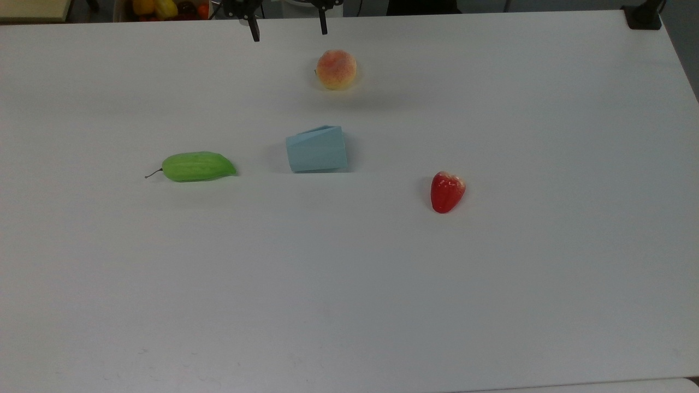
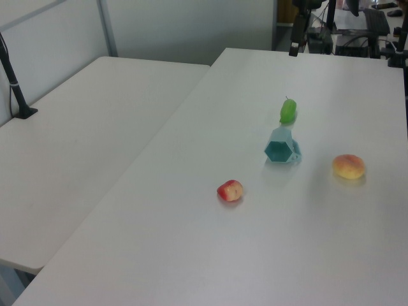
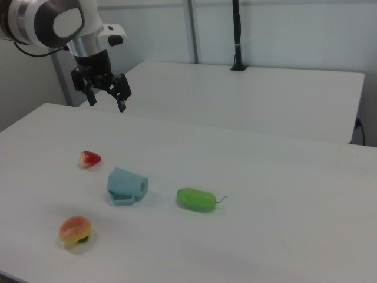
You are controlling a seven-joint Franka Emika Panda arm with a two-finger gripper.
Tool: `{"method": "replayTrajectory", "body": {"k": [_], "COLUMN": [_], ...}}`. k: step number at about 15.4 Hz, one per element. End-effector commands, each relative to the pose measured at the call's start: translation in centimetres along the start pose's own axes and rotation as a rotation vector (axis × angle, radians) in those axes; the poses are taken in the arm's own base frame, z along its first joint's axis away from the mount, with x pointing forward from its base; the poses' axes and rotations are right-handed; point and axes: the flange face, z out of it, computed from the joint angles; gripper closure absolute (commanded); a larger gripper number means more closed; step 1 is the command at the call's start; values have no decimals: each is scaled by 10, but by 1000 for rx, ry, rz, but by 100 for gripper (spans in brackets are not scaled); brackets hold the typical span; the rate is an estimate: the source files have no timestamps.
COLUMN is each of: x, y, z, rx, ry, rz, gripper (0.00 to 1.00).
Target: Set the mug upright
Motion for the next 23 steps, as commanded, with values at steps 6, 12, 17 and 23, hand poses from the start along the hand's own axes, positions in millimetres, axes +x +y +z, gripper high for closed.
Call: {"method": "replayTrajectory", "body": {"k": [6, 12, 17, 23], "x": [-10, -12, -11, -10], "y": [-3, -3, -4, -29], "z": [-3, -3, 0, 3], "rx": [0, 1, -7, -40], "ry": [-8, -17, -19, -25], "rz": [-12, -12, -30, -82], "gripper": [0, 0, 0, 0]}}
